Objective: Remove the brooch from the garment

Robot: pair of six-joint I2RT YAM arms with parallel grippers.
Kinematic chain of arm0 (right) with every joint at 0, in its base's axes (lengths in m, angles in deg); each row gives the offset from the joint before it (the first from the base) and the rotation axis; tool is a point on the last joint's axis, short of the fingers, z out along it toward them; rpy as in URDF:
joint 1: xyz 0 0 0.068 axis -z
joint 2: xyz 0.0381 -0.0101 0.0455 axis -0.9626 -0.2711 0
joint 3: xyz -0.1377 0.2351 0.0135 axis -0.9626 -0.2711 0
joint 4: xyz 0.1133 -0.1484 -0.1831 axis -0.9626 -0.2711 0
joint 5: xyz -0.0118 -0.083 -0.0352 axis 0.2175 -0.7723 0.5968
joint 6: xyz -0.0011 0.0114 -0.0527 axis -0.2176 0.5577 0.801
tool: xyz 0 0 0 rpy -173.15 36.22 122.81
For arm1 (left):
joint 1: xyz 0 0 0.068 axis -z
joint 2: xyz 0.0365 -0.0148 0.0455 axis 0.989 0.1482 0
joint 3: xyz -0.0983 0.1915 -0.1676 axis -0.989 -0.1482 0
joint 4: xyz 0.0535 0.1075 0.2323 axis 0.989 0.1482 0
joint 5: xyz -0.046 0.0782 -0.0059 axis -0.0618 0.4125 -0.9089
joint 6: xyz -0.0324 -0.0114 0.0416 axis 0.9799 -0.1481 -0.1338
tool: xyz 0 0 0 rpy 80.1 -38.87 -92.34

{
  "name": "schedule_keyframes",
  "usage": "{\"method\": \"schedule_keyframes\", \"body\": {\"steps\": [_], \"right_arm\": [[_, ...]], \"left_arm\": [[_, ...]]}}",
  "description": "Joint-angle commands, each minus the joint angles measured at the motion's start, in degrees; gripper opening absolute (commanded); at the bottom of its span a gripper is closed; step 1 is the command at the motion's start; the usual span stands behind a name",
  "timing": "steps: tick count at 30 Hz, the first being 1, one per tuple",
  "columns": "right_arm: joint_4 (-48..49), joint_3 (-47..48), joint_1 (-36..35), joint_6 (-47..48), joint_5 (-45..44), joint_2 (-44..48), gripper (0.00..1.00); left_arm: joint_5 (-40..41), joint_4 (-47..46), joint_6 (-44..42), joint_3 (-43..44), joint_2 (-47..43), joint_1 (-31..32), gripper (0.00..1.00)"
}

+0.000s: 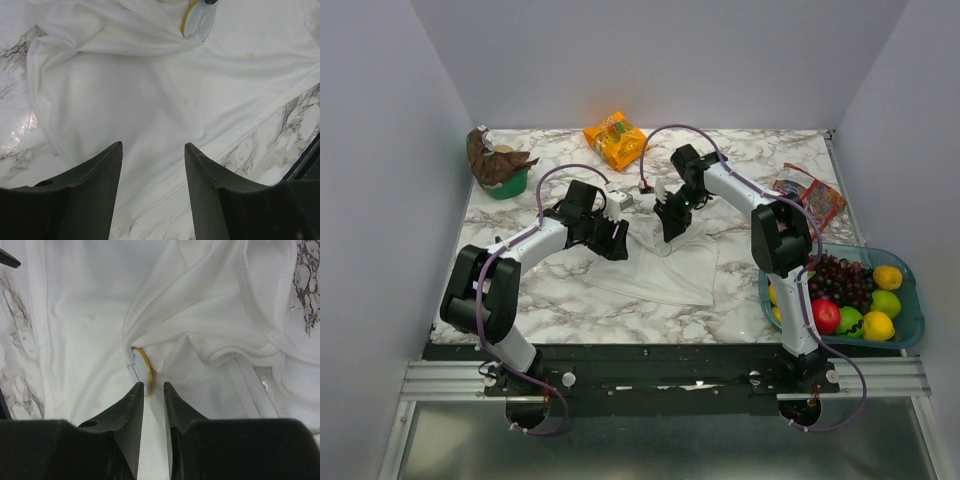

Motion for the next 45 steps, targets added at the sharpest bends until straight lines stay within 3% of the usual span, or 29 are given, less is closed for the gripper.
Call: {"method": "schedule_keyframes", "body": {"steps": [1,25,30,33,35,39,45], "right_arm": [[-1.8,0.7,-0.6,1.5,2.0,-0.2,0.28],[-1.5,2.9,-2.8,-0.1,-4.6,-2.9,0.28],[-1.6,3.2,-2.8,-0.1,-4.3,-2.9,0.17],[-2.1,3.0,-2.9,0.4,-3.8,-2.2,0.03],[-1.6,2.2,-2.9,0.2,-3.7,-0.6,0.01],[9.4,-7.9,-2.8,-4.3,-5.1,7.0,0.01],[26.1,-18.0,-3.2,-19.3,-8.5,17.9,0.01]], "left_arm": [[0.7,-0.2,-1.0,0.1,-0.8,-0.4,0.62],[0.7,-0.3,-1.5,0.1,-0.6,-0.4,0.62],[0.7,-0.6,-1.4,0.0,-0.8,-0.4,0.62],[0.6,-0.8,-1.3,-0.2,-1.0,-0.4,0.62],[0.0,-0.8,-0.8,-0.4,-1.3,-0.4,0.62],[-2.2,-3.5,2.3,-0.6,-2.1,-0.4,0.62],[-1.4,-8.5,7.9,0.7,-1.4,-0.5,0.61]]}}
